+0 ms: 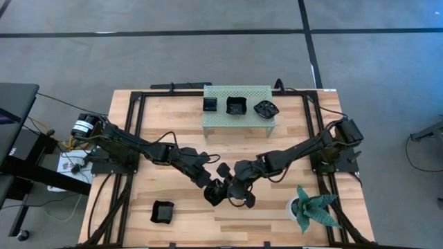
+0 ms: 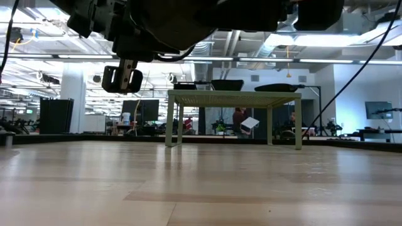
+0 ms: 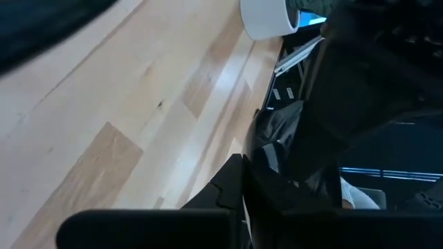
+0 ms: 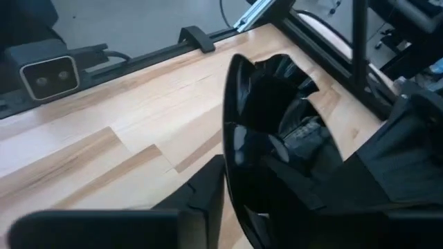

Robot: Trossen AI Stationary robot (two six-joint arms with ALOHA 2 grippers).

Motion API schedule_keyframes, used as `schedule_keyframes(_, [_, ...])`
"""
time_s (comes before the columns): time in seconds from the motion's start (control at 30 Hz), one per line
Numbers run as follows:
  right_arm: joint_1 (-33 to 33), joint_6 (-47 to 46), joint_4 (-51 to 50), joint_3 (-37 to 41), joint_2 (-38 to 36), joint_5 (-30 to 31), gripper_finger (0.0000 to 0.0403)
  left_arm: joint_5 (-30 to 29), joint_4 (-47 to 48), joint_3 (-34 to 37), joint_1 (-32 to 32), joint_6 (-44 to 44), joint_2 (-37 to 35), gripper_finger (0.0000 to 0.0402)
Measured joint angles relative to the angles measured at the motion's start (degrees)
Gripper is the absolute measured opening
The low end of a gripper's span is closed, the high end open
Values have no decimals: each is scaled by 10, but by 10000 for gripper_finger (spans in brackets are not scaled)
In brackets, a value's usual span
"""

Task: Pick & Place Mini shaped plates
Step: Stack the leaf shaped plate on top of the other leaf shaped plate on the shelf

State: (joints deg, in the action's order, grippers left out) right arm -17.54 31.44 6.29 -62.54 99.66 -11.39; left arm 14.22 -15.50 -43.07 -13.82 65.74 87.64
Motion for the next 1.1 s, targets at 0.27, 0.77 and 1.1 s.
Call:
schedule_keyframes(0.27, [0,-24,-8,0,0,-7,45,-16,0,0,0,-33,0,10])
schedule_keyframes(0.77, [0,-79,-24,0,0,-7,12,-115,-1,0,4,-60,0,94])
schedule_keyframes(1.1, [-28,-175,-156,0,-9,52,5,-162,-3,0,4,-60,0,99])
